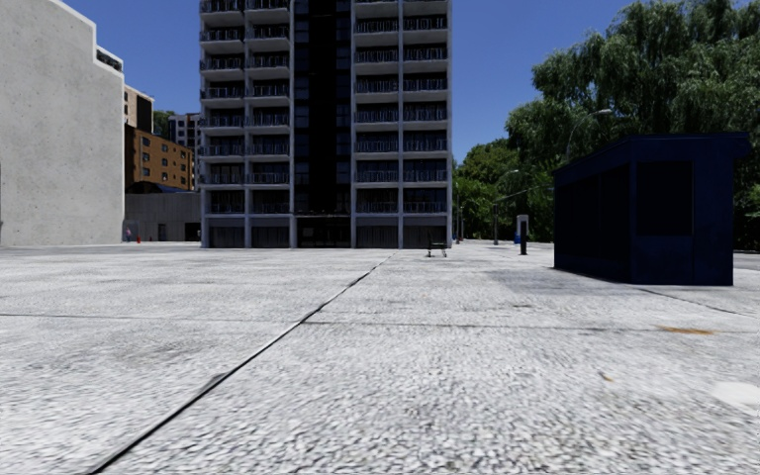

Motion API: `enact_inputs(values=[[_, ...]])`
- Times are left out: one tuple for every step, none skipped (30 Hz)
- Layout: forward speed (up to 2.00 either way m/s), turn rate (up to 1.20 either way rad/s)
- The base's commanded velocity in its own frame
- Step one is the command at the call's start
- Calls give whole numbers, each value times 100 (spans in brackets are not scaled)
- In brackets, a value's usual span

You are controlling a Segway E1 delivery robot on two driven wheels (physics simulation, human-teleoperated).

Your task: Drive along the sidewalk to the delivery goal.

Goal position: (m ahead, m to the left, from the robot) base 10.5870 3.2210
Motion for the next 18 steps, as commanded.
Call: enact_inputs(values=[[126, 0], [126, 0], [126, 0], [126, 0], [126, 0], [126, 0], [126, 0], [126, 0], [126, 0], [126, 0], [126, 0], [126, 0], [126, 0], [126, 0], [126, 0], [126, 0], [126, 0], [126, 0]])
